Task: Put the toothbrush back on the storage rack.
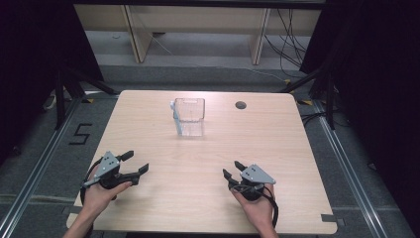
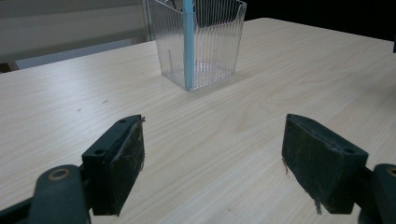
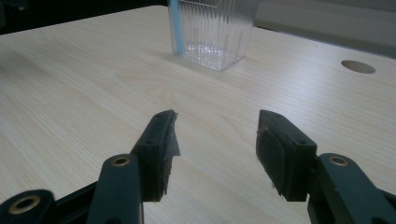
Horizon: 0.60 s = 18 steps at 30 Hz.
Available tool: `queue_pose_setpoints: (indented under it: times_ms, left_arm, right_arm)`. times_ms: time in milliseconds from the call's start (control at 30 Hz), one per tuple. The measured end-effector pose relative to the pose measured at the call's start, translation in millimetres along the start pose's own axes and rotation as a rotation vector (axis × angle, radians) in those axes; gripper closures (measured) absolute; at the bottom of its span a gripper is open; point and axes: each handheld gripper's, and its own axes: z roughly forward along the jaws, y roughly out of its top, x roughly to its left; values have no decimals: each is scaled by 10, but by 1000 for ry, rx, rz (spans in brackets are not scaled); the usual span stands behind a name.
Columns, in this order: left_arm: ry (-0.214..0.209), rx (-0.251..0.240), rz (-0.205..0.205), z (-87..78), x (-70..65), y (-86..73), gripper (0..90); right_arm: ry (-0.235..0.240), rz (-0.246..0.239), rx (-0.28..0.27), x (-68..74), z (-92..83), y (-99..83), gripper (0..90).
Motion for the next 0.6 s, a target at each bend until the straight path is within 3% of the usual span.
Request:
queue_pose_setpoints:
  times_ms: [33,367,600]
  left_arm:
    - [4,0,-3,-18,4,-12,204]
    - [37,-18,-11,-202,60,-111,205]
    - [53,-50,-16,-233,38,-227,208]
  right_arm:
    - [5,-16,1,-12,3,3,480]
    - [5,-9,-4,1,16,-3,480]
    - [16,-7,-5,-4,28,-7,480]
